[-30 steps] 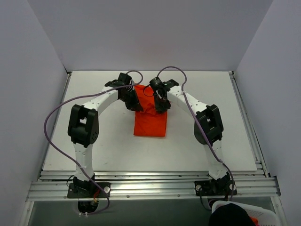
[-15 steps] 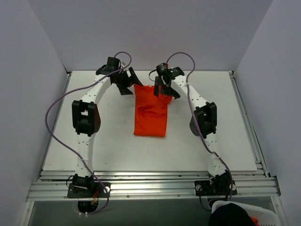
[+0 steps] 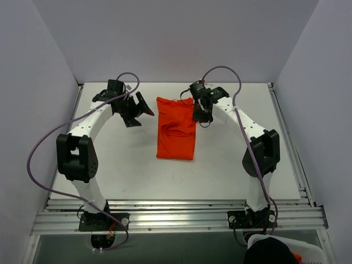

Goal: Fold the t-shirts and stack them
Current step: Fold the tshirt

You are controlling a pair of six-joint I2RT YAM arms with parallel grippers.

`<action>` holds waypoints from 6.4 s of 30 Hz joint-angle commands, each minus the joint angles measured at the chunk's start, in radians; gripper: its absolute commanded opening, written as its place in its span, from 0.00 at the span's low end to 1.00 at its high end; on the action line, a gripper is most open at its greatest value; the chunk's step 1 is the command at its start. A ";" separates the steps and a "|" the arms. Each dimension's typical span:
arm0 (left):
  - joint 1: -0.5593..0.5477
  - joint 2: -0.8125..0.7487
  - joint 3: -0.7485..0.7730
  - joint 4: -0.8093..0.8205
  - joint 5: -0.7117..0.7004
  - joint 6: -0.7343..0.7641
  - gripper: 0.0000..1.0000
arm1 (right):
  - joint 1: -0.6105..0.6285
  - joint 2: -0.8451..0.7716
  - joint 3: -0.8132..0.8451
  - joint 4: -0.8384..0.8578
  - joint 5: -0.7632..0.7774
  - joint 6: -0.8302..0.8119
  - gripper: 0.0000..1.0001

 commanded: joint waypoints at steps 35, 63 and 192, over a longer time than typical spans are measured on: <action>-0.148 -0.112 -0.606 0.463 -0.078 -0.235 0.97 | 0.184 -0.122 -0.637 0.324 -0.051 0.241 0.50; -0.251 -0.118 -0.699 0.500 -0.251 -0.304 0.75 | 0.185 -0.103 -0.718 0.364 -0.060 0.255 0.04; 0.369 0.481 0.390 0.044 0.124 0.043 0.94 | -0.031 -0.232 -0.261 0.435 -0.203 0.052 1.00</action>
